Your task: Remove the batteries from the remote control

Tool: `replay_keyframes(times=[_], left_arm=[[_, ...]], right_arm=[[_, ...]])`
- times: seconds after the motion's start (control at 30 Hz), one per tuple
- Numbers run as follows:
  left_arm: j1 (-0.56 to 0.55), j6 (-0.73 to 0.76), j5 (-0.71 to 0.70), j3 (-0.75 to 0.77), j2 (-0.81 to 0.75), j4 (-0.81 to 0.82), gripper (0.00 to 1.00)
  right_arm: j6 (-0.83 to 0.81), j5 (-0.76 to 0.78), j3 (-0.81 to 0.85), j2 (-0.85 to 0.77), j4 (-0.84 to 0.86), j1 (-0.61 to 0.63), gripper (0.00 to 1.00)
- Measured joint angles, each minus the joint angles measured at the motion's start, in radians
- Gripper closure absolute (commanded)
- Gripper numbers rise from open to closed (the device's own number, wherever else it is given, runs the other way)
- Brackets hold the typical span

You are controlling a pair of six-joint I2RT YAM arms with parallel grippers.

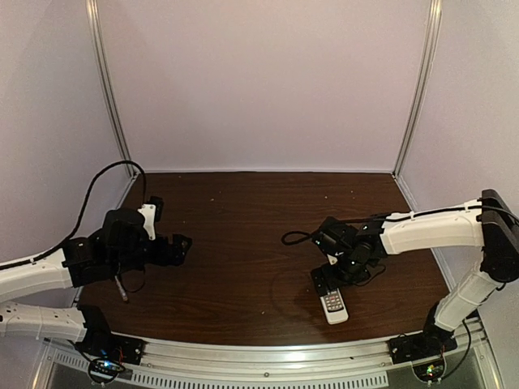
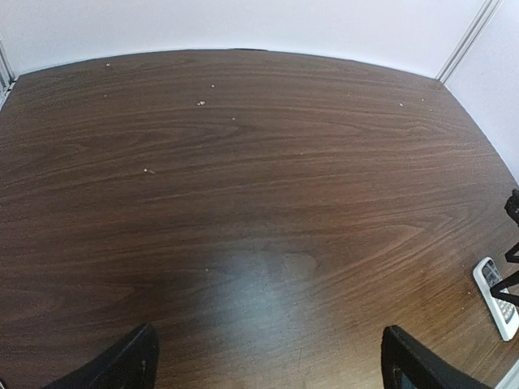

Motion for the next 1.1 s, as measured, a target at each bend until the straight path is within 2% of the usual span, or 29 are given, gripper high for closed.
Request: replay_keyframes(times=[0.3,0.6,0.8,1.1], left_arm=[[0.000,-0.023,0.004,-0.027,-0.061,-0.063,0.04],[0.000,-0.038,0.006,-0.037,-0.077,-0.101,0.05],[0.000,-0.042,0.011,-0.037,-0.084,-0.106,0.05],[0.000,-0.042,0.013,-0.037,-0.084,-0.110,0.05]], right_arm=[[-0.040,-0.002,0.080,0.101,-0.036,-0.013,0.02],[-0.069,-0.013,0.104,0.154,-0.043,-0.027,0.18],[-0.068,-0.034,0.104,0.171,-0.036,-0.032,0.37],[-0.068,-0.047,0.104,0.172,-0.031,-0.037,0.51]])
